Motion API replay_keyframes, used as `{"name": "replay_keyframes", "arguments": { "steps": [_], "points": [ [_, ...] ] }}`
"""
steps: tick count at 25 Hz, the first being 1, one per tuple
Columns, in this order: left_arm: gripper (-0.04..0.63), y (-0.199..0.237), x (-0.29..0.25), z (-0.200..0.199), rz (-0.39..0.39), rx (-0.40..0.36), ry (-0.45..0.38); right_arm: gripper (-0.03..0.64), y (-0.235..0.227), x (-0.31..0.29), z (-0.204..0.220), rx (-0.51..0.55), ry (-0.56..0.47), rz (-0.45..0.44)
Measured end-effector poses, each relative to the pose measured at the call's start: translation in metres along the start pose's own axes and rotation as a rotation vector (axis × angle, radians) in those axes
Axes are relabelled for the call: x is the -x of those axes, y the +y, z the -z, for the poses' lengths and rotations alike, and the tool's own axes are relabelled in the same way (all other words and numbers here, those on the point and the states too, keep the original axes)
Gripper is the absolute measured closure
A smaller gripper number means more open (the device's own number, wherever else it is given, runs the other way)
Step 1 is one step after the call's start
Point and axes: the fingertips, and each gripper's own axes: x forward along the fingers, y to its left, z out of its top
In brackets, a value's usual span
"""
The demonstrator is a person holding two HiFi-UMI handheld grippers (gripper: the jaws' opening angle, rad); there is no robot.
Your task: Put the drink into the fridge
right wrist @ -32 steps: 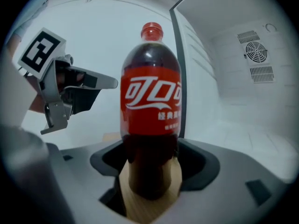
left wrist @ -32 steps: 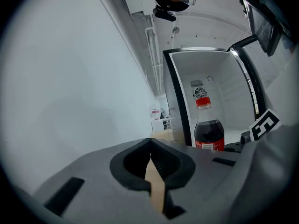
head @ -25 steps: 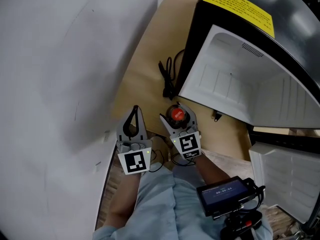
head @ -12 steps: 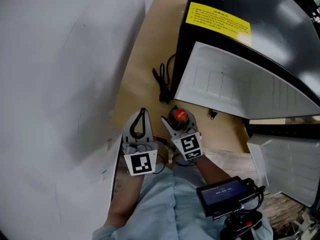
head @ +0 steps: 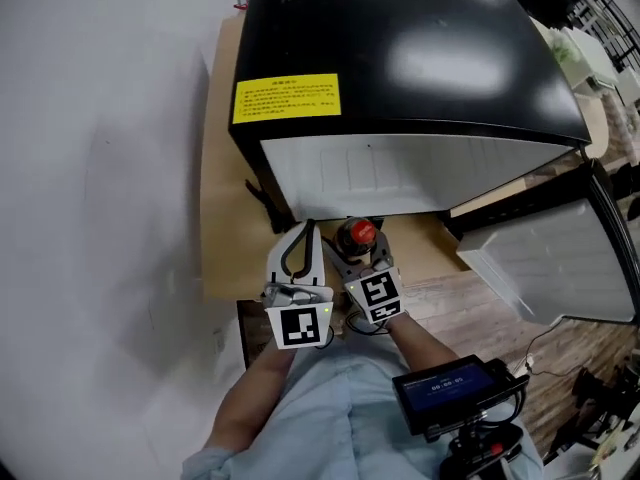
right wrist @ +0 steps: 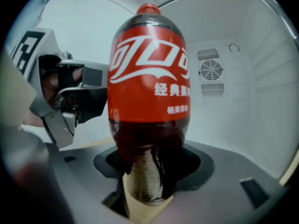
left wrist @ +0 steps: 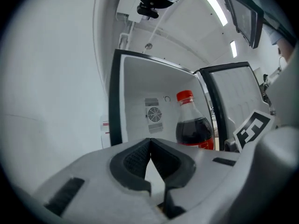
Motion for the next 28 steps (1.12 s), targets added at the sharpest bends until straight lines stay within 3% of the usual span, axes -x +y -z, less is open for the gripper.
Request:
{"name": "replay_keyframes", "arguments": {
  "steps": [4, 9, 28],
  "points": [
    [0.588, -0.021, -0.032, -0.005, 0.087, -0.017, -0.02, 0.353, -0.04, 0.018, -0.009, -0.024, -0.019, 0.117],
    [0.588, -0.03, -0.056, 0.001, 0.092, -0.023, -0.03, 0.353, -0.077, 0.025, -0.013, -0.02, -0.039, 0.179],
    [0.588, -0.029, -0.109, 0.028, 0.007, -0.015, -0.017, 0.353, -0.125, 0.01, -0.019, 0.001, -0.054, 0.175]
  ]
}}
